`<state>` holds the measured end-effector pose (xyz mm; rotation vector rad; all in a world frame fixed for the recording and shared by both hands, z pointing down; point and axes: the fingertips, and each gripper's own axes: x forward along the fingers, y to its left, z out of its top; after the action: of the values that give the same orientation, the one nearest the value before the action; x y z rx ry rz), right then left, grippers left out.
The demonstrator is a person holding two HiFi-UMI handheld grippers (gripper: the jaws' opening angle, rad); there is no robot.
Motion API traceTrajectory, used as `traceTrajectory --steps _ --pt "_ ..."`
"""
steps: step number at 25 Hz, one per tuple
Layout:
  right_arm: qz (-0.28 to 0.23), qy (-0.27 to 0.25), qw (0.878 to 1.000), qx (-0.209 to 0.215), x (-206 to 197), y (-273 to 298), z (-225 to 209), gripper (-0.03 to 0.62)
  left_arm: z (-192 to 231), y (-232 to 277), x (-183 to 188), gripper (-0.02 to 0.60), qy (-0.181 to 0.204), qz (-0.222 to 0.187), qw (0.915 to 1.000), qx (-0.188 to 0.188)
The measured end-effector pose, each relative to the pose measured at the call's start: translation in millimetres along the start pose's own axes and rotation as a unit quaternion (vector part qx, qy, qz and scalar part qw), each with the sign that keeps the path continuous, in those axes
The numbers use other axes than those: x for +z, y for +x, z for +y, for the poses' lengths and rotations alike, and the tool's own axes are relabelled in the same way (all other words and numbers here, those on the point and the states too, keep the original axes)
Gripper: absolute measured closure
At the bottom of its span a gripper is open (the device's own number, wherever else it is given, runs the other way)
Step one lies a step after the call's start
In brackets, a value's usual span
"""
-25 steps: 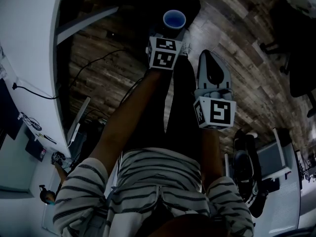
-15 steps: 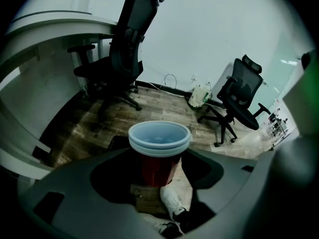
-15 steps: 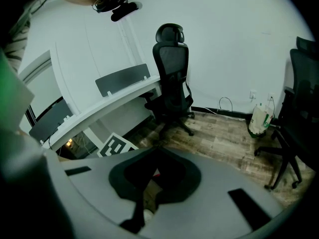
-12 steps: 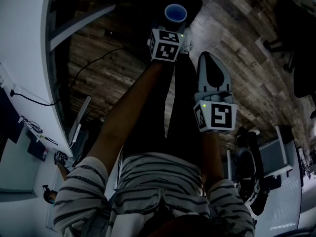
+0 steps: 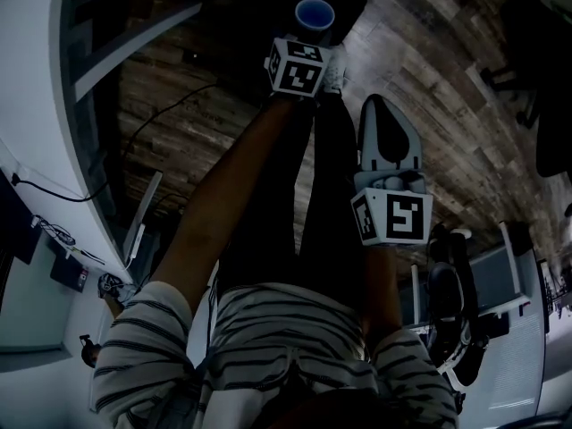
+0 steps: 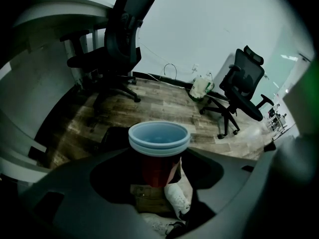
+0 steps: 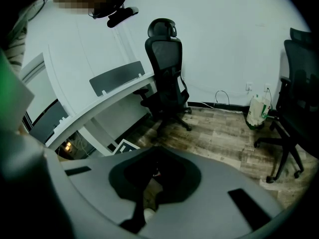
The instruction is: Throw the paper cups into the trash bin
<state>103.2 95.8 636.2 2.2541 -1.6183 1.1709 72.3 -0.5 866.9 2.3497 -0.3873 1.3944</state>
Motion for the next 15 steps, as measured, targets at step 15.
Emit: traceTrajectory --steps 15 --pt "0.014 0.01 1.0 -0.005 -28 3 -8 0.585 15 53 -28 0.281 0.014 0.021 0.9997 0.005"
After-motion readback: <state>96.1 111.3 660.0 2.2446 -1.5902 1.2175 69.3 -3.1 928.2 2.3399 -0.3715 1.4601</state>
